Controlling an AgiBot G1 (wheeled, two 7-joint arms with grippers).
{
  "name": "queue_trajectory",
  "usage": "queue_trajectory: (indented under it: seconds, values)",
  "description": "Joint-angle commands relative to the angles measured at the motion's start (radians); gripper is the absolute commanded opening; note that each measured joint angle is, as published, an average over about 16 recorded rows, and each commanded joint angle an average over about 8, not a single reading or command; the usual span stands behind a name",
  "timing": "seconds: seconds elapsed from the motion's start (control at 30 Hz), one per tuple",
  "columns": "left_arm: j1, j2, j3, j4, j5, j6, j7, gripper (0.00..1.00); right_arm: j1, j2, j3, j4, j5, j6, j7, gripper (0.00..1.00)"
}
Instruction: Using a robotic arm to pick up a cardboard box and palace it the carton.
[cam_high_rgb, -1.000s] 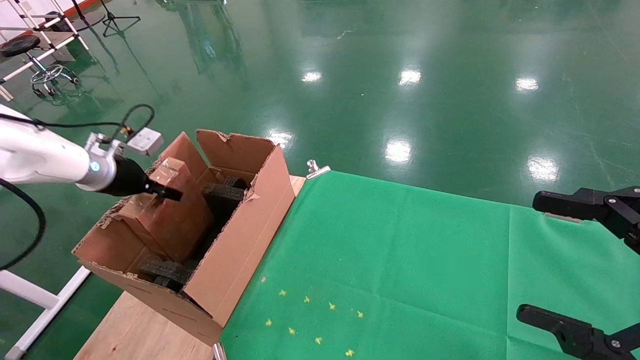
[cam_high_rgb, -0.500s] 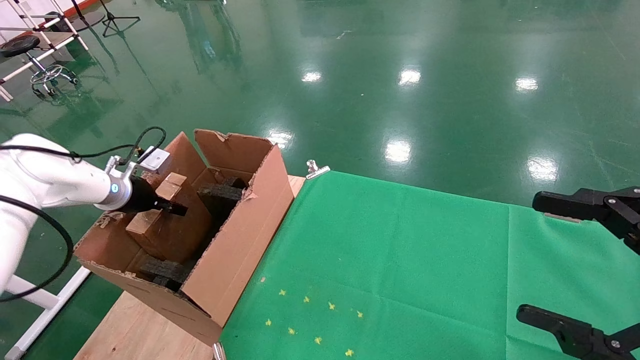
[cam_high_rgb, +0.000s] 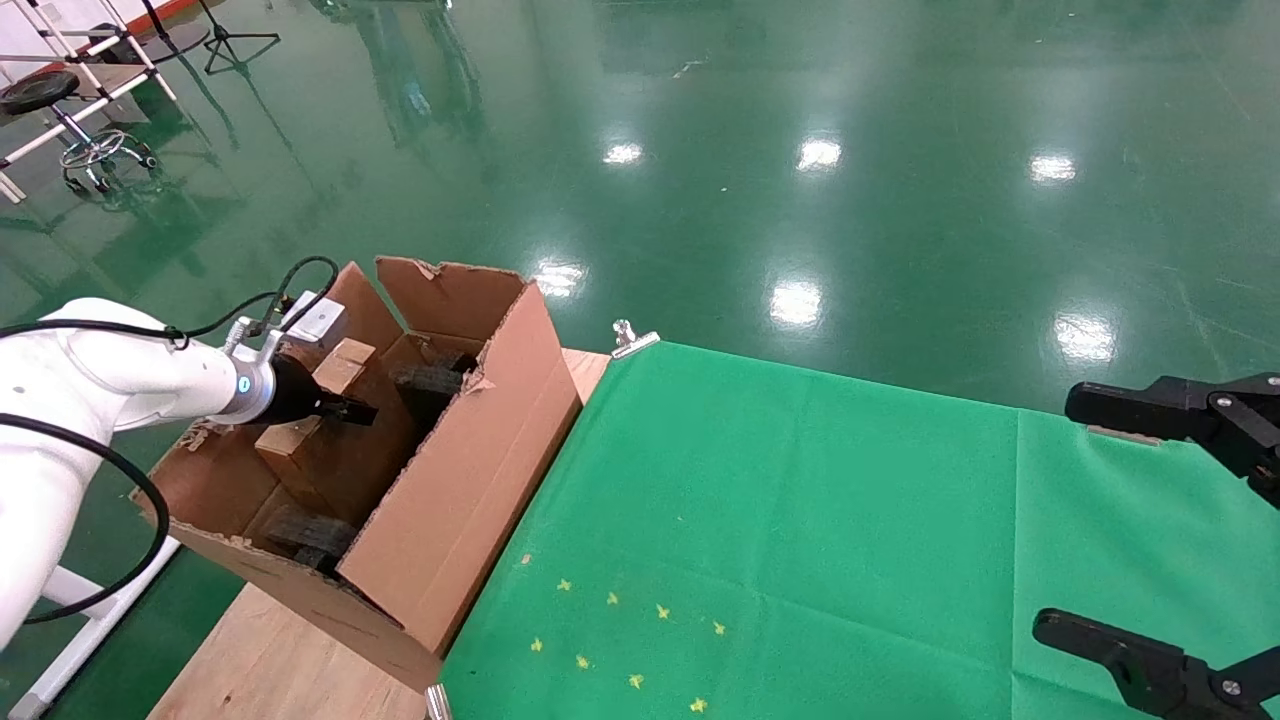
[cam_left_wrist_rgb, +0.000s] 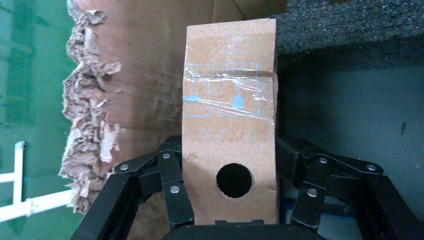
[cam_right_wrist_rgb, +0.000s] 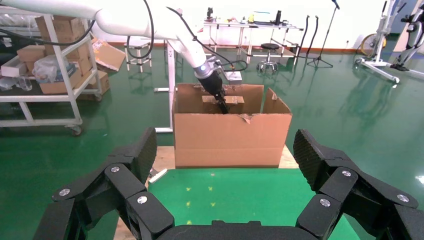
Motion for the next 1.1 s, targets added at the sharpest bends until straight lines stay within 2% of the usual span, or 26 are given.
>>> queue_trajectory:
  seconds: [0.03,0.5,0.77,1.1]
  values:
    - [0.002,0.001,-0.001,-0.001,-0.001,-0.002,0.001,1.0,0.0,0.0,0.0,0.0,0.0,0.0,0.0,1.0]
    - [-0.006,0.0,-0.007,-0.014,-0.011,0.018,0.01,1.0,0.0,0.0,0.0,0.0,0.0,0.0,0.0,1.0]
    - [-0.024,-0.022,-0.037,-0.057,-0.056,0.098,0.047,1.0,0.0,0.0,0.0,0.0,0.0,0.0,0.0,1.0]
    - [-0.091,-0.103,-0.099,-0.191,-0.152,0.237,0.103,1.0,0.0,0.0,0.0,0.0,0.0,0.0,0.0,1.0]
